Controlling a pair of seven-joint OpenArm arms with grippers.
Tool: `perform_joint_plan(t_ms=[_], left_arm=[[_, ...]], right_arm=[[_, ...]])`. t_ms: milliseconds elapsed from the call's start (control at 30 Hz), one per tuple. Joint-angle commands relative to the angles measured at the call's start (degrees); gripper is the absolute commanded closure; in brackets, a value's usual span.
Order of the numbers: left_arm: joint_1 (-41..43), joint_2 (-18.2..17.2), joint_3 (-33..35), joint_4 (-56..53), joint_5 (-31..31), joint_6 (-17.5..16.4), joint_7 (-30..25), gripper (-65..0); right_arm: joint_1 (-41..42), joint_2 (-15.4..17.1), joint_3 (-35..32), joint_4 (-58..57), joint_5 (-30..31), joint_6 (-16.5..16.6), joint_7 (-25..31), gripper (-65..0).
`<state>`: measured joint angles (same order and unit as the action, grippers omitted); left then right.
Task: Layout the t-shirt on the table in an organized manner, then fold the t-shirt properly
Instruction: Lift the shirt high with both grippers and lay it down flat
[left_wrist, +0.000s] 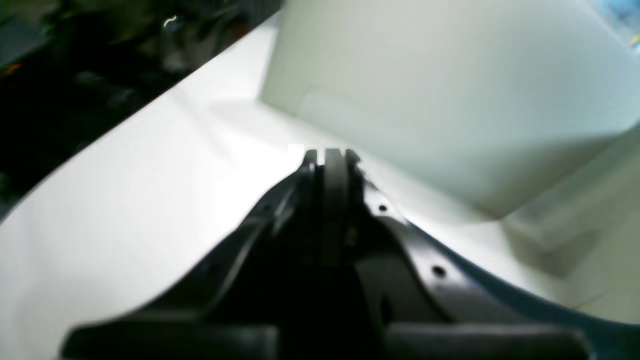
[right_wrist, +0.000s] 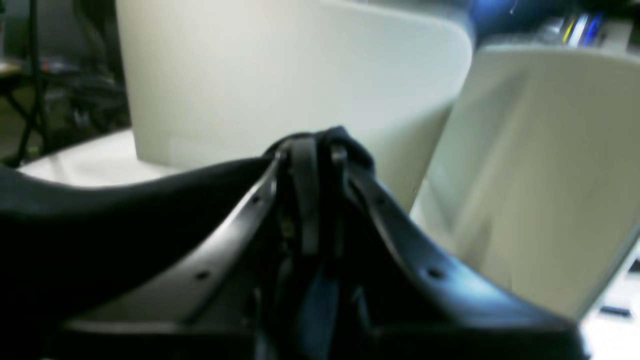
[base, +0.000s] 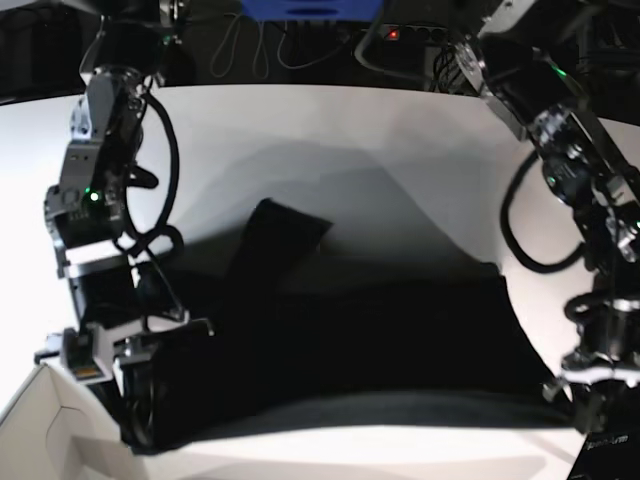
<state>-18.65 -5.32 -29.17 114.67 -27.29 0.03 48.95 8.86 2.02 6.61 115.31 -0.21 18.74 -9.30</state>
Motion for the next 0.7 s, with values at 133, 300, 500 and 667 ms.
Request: perform_joint_plan(t_ms=[133, 300, 500, 667], left_arm=[[-6.5, -4.1, -0.1, 1.1, -6.4, 0.3, -1.7, -0.3], [-12.3, -6.6, -0.2, 1.2, -9.6, 0.3, -1.7, -0.3], [-17.7, -6.7, -3.8, 1.2, -12.8, 0.4, -1.6, -0.3], [-18.7, -6.9, -4.0, 1.2, -13.5, 0.4, -1.5, -0.3]], right_arm=[[5.0, -0.4, 0.0, 1.8, 0.2, -0.1, 6.9, 0.0], [10.9, -0.4, -0.1, 1.9, 0.2, -0.1, 7.6, 0.0], [19.1, -2.0, 0.5, 1.9, 0.2, -0.1, 7.4, 0.0], [25.2, -2.0, 0.8, 2.0, -3.1, -0.1, 7.5, 0.0]])
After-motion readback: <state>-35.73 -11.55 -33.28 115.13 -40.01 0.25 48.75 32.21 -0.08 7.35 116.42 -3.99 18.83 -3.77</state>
